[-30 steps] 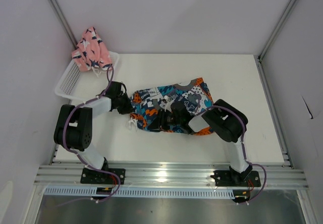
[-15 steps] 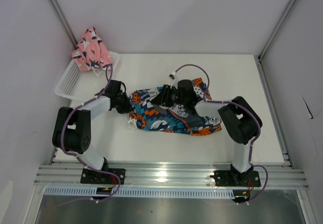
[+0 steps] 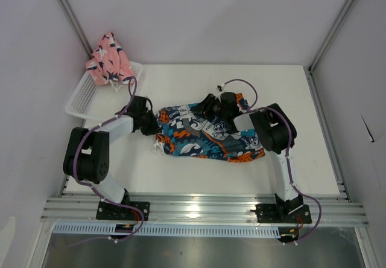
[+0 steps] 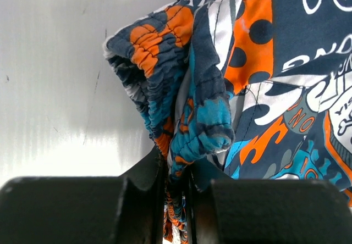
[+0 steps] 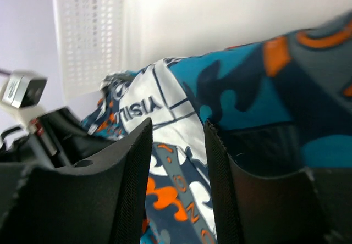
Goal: Fold and stack the shorts
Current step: Fold the shorts
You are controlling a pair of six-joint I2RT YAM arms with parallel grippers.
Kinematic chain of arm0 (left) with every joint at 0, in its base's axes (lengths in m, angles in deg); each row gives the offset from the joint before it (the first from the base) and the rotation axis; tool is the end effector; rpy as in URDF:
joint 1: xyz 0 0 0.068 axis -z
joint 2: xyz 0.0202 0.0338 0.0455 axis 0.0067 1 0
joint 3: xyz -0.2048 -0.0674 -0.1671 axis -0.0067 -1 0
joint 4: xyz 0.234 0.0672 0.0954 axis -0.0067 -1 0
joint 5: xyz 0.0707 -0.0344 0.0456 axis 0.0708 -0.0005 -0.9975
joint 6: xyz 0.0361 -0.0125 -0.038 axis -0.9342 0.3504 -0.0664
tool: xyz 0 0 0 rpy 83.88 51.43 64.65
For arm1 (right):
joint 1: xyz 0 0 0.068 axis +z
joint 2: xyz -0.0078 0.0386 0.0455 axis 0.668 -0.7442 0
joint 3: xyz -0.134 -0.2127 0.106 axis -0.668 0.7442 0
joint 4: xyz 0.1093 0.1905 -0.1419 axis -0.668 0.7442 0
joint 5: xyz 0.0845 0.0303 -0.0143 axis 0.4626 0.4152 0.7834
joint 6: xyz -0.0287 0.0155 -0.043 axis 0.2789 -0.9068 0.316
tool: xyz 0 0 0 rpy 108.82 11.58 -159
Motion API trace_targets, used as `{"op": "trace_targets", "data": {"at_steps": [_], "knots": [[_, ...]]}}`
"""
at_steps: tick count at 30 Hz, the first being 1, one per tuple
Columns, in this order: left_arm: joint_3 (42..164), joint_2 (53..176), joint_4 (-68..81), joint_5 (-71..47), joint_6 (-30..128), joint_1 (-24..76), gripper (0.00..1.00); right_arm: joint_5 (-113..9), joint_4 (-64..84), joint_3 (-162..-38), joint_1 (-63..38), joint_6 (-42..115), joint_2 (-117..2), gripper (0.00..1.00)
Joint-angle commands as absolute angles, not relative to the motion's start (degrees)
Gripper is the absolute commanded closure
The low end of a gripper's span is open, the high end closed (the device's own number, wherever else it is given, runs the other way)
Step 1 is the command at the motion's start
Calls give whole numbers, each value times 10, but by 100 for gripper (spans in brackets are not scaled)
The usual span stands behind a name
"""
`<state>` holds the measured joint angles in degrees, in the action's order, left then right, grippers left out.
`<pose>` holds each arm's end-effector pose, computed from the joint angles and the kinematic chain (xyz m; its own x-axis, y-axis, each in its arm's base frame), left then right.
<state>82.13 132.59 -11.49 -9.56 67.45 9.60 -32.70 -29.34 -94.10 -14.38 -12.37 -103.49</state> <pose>0.3095 -0.0611 0.1654 -0.8542 -0.3553 -0.3795 -0.1929 0.8946 -0.4032 0.4027 0.2280 0.1163 -0.8124 0.4096 -0.4149 -0.2120 0.4554 0.8647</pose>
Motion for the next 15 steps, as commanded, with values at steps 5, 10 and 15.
{"op": "trace_targets", "data": {"at_steps": [5,10,15], "knots": [[839,1312,-133,-109,689,125,100,-449,-371,-927,-133,-161,-1047,54],[869,1312,-177,-121,694,132,100,-449,-400,-898,-132,-162,-1020,51],[916,1315,-233,-147,677,131,100,-436,-352,-863,-152,-108,-941,47]]}}
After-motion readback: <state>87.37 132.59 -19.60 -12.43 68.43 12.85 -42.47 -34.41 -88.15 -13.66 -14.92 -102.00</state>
